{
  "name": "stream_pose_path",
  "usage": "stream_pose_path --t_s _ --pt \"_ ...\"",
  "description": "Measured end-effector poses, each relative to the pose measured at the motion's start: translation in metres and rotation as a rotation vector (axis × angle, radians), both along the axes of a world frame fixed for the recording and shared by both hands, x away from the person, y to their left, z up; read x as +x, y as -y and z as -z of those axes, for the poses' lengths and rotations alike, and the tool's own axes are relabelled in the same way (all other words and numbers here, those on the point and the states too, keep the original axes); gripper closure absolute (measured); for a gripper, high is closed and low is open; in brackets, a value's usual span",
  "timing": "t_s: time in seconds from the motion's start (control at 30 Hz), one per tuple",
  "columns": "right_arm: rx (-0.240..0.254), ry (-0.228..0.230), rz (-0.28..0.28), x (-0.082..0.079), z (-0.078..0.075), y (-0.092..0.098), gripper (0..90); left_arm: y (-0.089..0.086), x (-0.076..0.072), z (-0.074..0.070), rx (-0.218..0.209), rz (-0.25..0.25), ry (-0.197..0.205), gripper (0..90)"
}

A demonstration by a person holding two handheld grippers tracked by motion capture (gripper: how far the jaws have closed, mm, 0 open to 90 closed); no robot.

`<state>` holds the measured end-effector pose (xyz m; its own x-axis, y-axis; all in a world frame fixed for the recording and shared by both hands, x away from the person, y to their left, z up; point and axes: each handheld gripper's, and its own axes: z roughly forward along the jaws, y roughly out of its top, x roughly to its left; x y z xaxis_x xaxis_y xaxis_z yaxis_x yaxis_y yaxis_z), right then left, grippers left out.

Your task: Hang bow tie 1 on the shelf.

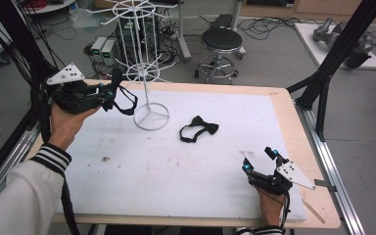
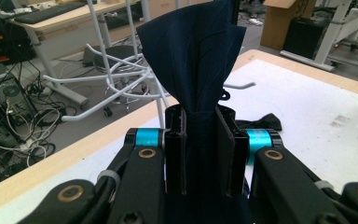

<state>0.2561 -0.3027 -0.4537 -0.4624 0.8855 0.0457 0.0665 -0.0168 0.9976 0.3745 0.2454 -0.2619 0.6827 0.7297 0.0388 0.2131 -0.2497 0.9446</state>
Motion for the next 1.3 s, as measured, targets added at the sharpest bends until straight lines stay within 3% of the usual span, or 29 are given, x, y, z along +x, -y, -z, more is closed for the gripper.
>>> stream_pose_path --t_s 0.57,1.3 --pt "-0.002 0.003 0.000 0.000 0.000 0.000 9.9 0.004 0.027 0.006 0.016 -0.030 -0.009 75.1" --pt "0.000 0.000 0.000 0.000 0.000 0.000 9.9 0.015 0.038 -0.003 0.065 -0.049 -0.009 75.0"
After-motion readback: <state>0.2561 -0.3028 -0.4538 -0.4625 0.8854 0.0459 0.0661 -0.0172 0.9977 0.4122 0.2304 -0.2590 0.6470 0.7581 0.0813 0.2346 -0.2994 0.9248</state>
